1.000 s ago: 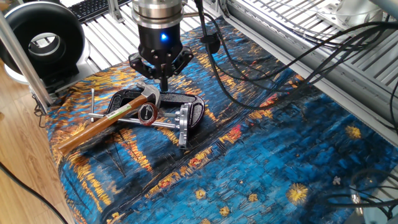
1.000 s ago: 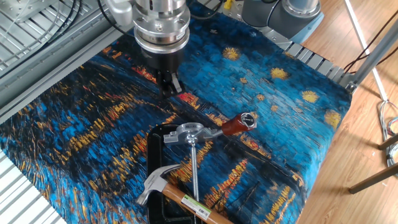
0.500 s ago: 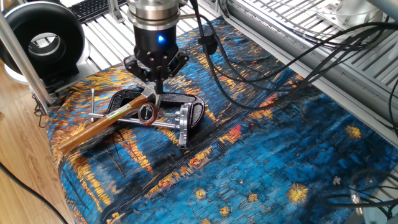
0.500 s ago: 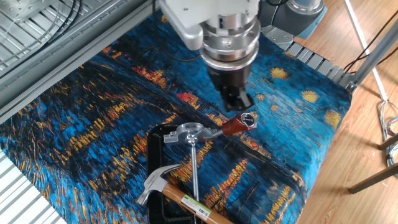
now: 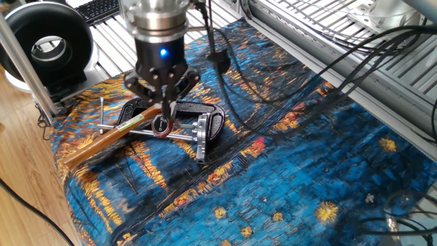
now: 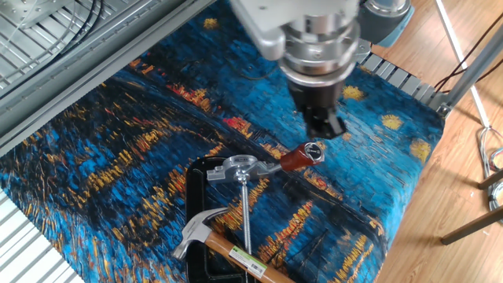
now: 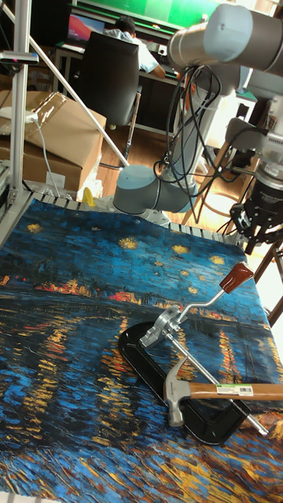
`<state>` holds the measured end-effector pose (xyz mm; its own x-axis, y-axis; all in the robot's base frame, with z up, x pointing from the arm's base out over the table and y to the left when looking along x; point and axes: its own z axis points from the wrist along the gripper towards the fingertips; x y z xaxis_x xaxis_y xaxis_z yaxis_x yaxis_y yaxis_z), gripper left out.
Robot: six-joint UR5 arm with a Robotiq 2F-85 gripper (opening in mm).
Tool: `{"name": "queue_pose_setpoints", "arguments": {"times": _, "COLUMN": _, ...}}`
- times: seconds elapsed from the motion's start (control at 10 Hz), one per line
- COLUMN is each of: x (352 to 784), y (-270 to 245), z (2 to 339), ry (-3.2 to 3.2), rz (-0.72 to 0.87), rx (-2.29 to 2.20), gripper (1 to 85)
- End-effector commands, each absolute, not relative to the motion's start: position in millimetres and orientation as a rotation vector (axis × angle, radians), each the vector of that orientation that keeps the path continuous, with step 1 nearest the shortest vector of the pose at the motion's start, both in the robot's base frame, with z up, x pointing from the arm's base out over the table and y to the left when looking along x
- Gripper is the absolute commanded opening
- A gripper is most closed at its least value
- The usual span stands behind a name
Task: Push down the lever
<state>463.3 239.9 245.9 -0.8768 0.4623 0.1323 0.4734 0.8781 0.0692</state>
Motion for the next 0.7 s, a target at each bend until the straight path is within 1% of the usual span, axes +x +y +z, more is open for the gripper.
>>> {"name": "queue_pose_setpoints", "arguments": {"times": 0.0, "x": 455.5, "y": 264.2, "z": 238.7, "ry": -2.931, "rz": -0.158, "rx": -0.791, "gripper": 1.7}}
{"name": "queue_pose_setpoints", "arguments": {"times": 0.3, "x": 455.8, "y": 280.6, "z": 225.3, "ry": -2.945, "rz": -0.183, "rx": -0.802, "gripper": 1.7}}
{"name": "queue_pose_setpoints", "arguments": {"times": 0.6, "x": 461.6, "y": 275.1, "z": 208.1, "ry": -2.972, "rz": -0.151, "rx": -0.799, "gripper": 1.7}}
